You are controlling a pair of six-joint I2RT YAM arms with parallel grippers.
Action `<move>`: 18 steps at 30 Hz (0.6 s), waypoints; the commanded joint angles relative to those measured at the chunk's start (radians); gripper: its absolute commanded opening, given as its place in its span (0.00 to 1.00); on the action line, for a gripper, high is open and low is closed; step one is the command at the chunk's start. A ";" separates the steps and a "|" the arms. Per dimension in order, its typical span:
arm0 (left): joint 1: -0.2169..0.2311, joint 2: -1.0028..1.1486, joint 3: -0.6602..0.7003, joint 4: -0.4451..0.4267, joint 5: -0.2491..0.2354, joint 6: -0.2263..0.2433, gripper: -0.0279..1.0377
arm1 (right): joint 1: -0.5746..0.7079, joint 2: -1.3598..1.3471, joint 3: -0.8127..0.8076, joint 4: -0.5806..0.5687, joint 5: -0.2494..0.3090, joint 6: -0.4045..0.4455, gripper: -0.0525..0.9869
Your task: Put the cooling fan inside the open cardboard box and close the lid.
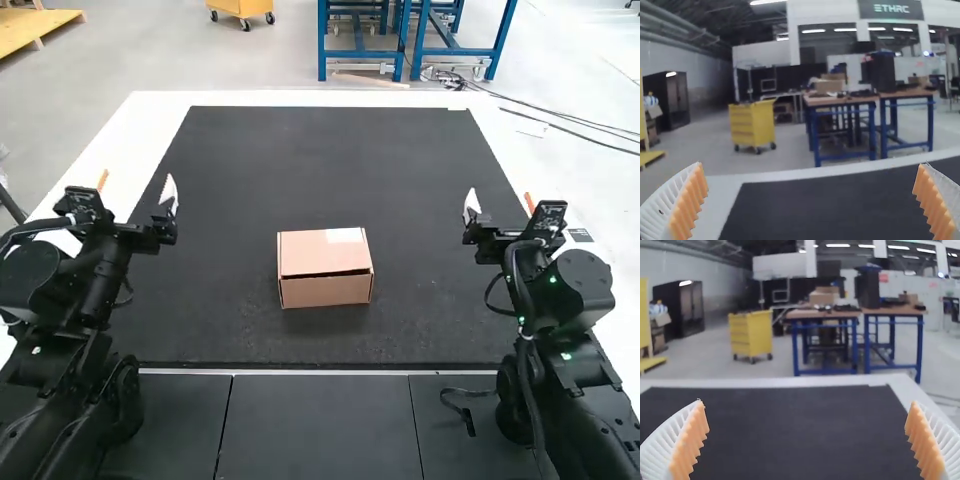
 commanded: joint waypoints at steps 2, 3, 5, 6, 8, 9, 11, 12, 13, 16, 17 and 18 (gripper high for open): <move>0.034 -0.012 -0.021 -0.022 0.057 -0.049 0.93 | -0.082 -0.023 -0.137 0.017 -0.114 0.038 0.92; 0.043 -0.012 -0.022 -0.027 0.065 -0.052 0.93 | -0.093 -0.023 -0.140 0.017 -0.117 0.038 0.92; 0.056 -0.012 -0.033 -0.048 0.089 -0.075 0.93 | -0.108 -0.023 -0.149 0.012 -0.144 0.037 0.92; 0.063 -0.012 -0.038 -0.064 0.091 -0.077 0.93 | -0.111 -0.023 -0.149 -0.005 -0.144 0.034 0.92; 0.071 -0.012 -0.052 -0.085 0.095 -0.088 0.93 | -0.113 -0.023 -0.151 -0.040 -0.082 0.015 0.92; 0.077 -0.012 -0.058 -0.087 0.103 -0.097 0.93 | -0.113 -0.023 -0.151 -0.063 -0.017 0.009 0.92; 0.086 -0.012 -0.067 -0.090 0.141 -0.105 0.93 | -0.113 -0.023 -0.151 -0.094 0.053 0.015 0.92; 0.089 -0.012 -0.068 -0.088 0.174 -0.124 0.93 | -0.113 -0.023 -0.151 -0.126 0.053 0.012 0.92; 0.094 -0.012 -0.071 -0.087 0.203 -0.149 0.93 | -0.113 -0.023 -0.151 -0.176 0.055 0.006 0.93; 0.099 -0.012 -0.073 -0.082 0.230 -0.157 0.93 | -0.111 -0.023 -0.151 -0.298 0.053 0.009 0.93; 0.099 -0.012 -0.073 -0.082 0.229 -0.157 0.93 | -0.110 -0.021 -0.151 -0.299 0.053 0.011 0.93; 0.099 -0.012 -0.073 -0.082 0.227 -0.158 0.93 | -0.108 -0.023 -0.151 -0.299 0.056 0.011 0.93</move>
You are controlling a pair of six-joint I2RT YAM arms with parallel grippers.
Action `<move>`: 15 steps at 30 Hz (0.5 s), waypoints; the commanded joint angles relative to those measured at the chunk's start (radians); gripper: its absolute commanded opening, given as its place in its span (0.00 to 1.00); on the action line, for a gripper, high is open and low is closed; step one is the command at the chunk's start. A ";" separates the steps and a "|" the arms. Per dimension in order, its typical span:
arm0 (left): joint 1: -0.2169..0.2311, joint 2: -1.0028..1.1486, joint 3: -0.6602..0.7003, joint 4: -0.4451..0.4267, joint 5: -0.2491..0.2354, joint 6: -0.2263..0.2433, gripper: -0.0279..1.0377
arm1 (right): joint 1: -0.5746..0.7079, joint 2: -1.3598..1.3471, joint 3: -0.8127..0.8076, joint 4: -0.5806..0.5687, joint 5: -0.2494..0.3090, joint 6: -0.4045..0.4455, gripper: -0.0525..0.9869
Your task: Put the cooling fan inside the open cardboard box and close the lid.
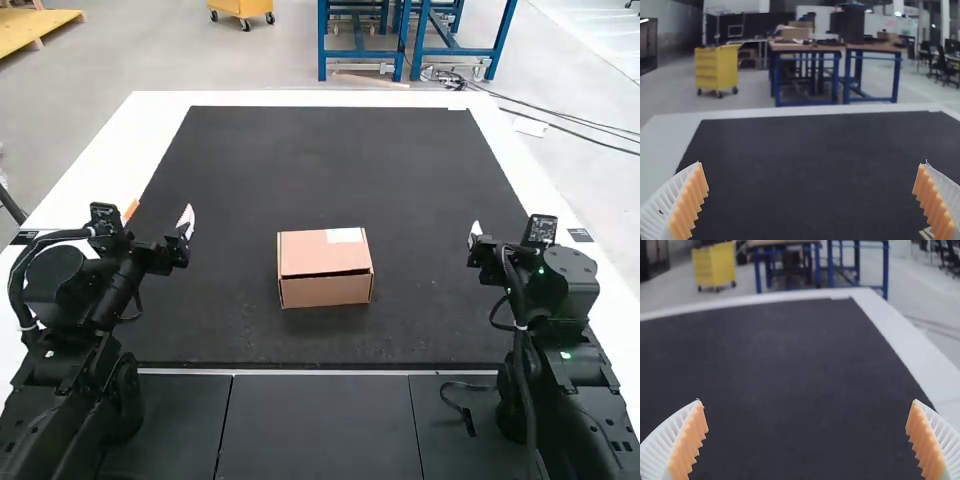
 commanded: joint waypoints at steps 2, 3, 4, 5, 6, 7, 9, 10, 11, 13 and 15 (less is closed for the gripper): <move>0.013 -0.012 0.000 0.007 0.034 -0.028 0.93 | -0.003 -0.020 -0.150 0.006 0.034 -0.006 0.93; 0.014 -0.012 0.000 0.007 0.027 -0.028 0.93 | -0.001 -0.020 -0.150 0.005 0.034 -0.006 0.93; 0.017 -0.012 0.000 0.006 0.027 -0.028 0.93 | 0.002 -0.020 -0.150 0.005 0.034 -0.009 0.93; 0.019 -0.012 0.002 0.007 0.027 -0.028 0.93 | 0.002 -0.020 -0.150 0.005 0.034 -0.009 0.93; 0.019 -0.012 0.000 0.003 0.027 -0.022 0.93 | 0.002 -0.020 -0.150 0.005 0.034 -0.009 0.93; 0.017 -0.012 -0.003 -0.069 0.015 -0.002 0.93 | 0.002 -0.020 -0.152 0.003 0.032 -0.010 0.93; 0.014 -0.012 -0.004 -0.129 -0.016 0.042 0.94 | 0.004 -0.020 -0.152 0.003 0.031 -0.010 0.93; 0.017 -0.012 -0.006 -0.131 -0.022 0.045 0.93 | 0.002 -0.020 -0.152 0.003 0.031 -0.010 0.93; 0.020 -0.012 -0.006 -0.138 -0.023 0.057 0.94 | 0.004 -0.020 -0.152 0.003 0.031 -0.010 0.93; 0.017 -0.012 -0.006 -0.138 -0.022 0.059 0.93 | 0.002 -0.020 -0.152 0.003 0.031 -0.010 0.93; 0.022 -0.012 -0.006 -0.138 -0.023 0.059 0.94 | 0.000 -0.020 -0.152 0.003 0.031 -0.010 0.93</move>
